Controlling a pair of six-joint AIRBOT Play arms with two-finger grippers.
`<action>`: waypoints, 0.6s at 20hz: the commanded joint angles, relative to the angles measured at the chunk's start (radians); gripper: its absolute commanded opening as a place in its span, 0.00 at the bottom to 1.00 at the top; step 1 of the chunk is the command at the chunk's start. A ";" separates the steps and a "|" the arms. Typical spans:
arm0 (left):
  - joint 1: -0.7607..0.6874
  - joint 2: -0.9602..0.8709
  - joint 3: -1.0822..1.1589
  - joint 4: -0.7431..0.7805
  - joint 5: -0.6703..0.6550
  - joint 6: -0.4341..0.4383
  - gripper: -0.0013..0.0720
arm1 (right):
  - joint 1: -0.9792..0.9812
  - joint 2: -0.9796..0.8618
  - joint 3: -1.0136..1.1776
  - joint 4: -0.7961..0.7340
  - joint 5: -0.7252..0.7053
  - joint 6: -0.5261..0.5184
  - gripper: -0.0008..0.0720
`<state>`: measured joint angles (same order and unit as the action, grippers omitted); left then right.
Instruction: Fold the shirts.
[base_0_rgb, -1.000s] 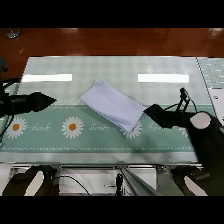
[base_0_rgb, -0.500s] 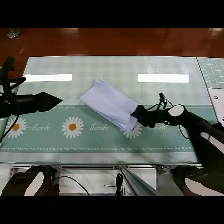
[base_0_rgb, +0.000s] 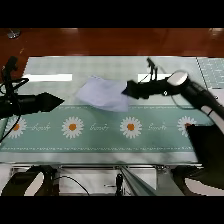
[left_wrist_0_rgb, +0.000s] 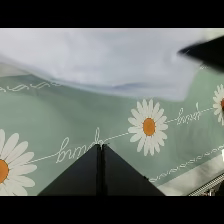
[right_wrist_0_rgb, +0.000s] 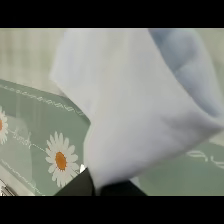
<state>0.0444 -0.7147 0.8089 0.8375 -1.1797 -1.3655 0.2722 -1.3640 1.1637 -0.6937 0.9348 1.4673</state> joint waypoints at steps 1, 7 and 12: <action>-0.001 0.000 -0.001 0.000 0.000 0.000 0.04 | -0.106 0.020 0.303 -0.190 0.245 0.064 0.04; -0.001 0.000 -0.001 0.000 0.002 0.000 0.04 | -0.422 0.093 0.538 -0.281 0.504 0.164 0.04; -0.001 0.000 -0.001 0.000 0.003 0.000 0.04 | -0.739 0.164 0.538 -0.343 0.749 0.198 0.04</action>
<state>0.0437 -0.7147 0.8089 0.8371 -1.1782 -1.3655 -0.3058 -1.2377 1.6821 -0.9810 1.5097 1.6375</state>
